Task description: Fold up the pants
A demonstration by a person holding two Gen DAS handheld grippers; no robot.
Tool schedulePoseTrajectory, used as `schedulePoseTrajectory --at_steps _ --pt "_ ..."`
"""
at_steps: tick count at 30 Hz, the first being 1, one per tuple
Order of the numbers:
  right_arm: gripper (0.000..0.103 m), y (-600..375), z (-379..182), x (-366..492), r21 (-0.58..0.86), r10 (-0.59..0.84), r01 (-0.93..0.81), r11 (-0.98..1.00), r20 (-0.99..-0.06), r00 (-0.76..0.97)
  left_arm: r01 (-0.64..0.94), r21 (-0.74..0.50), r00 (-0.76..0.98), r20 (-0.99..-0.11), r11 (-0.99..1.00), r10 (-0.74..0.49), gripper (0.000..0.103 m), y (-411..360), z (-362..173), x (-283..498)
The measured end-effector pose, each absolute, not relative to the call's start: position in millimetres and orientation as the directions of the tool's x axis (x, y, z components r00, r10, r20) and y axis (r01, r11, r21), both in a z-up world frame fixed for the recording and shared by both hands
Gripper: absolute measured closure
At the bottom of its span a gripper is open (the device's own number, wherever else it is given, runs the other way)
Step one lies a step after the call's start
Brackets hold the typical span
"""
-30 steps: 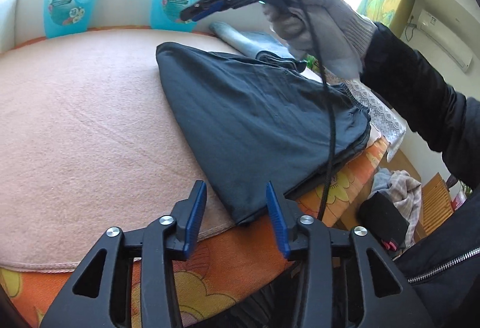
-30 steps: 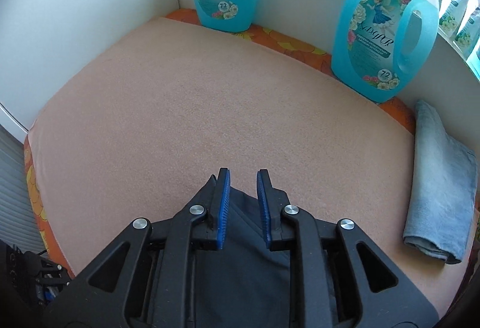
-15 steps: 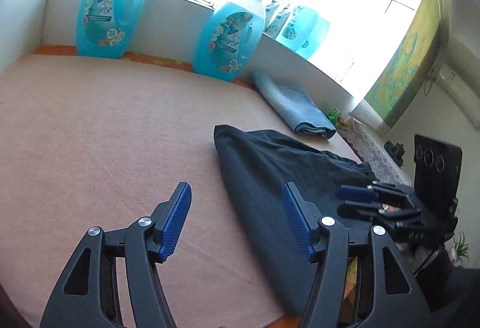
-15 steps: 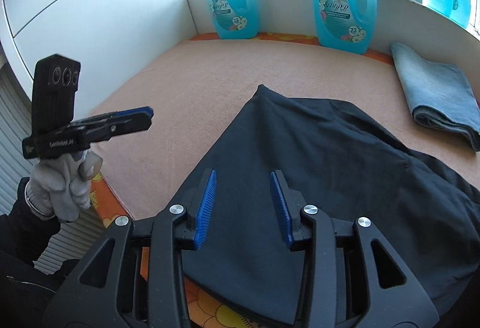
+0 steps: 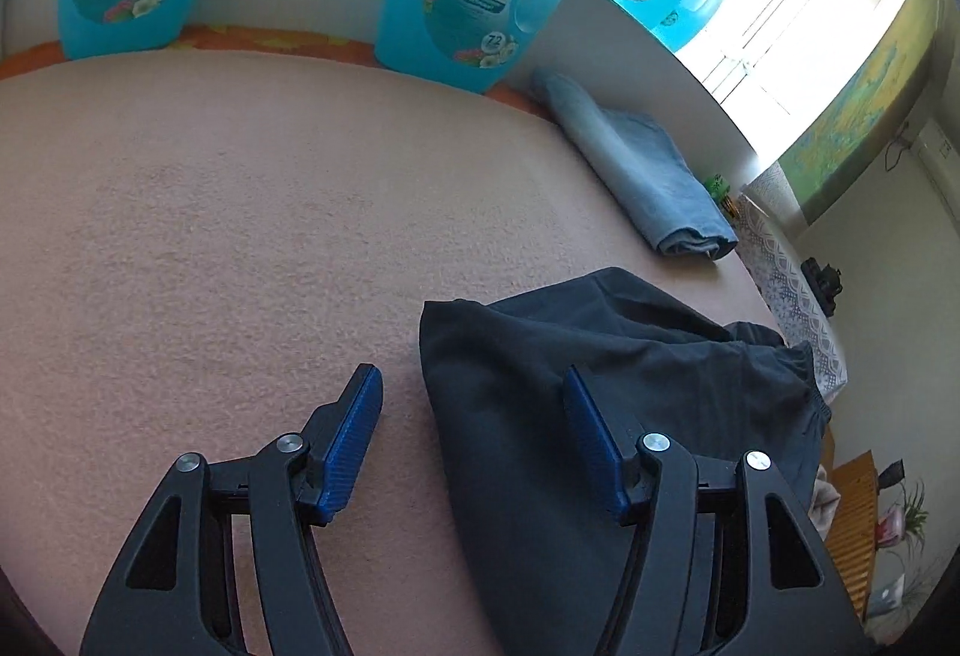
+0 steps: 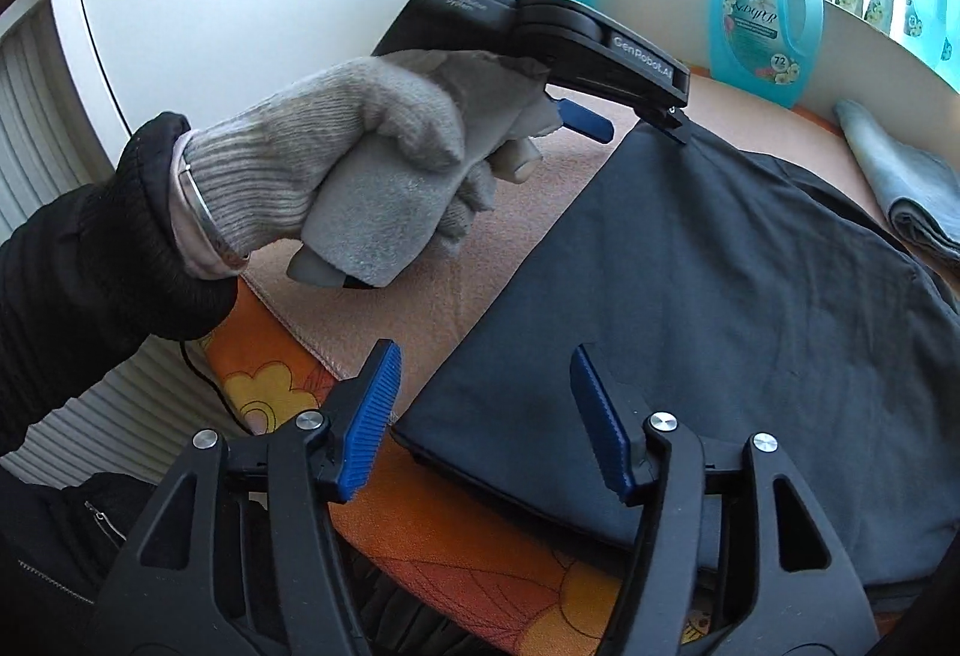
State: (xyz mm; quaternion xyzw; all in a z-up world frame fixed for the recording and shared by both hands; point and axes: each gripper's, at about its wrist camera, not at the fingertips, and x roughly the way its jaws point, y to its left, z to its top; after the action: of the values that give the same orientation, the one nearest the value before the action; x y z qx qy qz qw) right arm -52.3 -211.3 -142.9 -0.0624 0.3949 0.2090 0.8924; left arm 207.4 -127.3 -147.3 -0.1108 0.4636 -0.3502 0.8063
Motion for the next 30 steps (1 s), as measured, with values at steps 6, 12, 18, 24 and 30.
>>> schedulePoseTrajectory --at_steps 6,12,18,24,30 --pt "0.041 -191.3 -156.8 -56.8 -0.046 0.244 -0.416 0.908 -0.748 0.617 0.461 -0.554 0.276 -0.653 0.693 -0.705 0.07 -129.6 -154.1 216.7" --pt "0.041 -184.1 -160.9 -62.1 -0.068 0.201 -0.378 0.923 -0.753 0.626 0.483 -0.554 0.277 -0.638 0.678 -0.718 0.082 -131.5 -143.3 217.8" --pt "0.082 -199.5 -157.5 -69.9 -0.005 0.206 -0.315 0.949 -0.746 0.634 0.509 -0.531 0.29 -0.634 0.677 -0.716 0.09 -136.7 -134.1 216.9" --pt "0.096 -224.2 -132.2 -83.0 0.033 0.214 -0.262 0.964 -0.677 0.704 0.513 -0.529 0.311 -0.62 0.676 -0.721 0.092 -139.8 -123.4 214.3" --pt "0.096 -251.4 -103.7 -109.9 0.057 0.207 -0.218 0.974 -0.607 0.767 0.548 -0.523 0.323 -0.588 0.653 -0.742 0.092 -159.1 -94.1 210.1"
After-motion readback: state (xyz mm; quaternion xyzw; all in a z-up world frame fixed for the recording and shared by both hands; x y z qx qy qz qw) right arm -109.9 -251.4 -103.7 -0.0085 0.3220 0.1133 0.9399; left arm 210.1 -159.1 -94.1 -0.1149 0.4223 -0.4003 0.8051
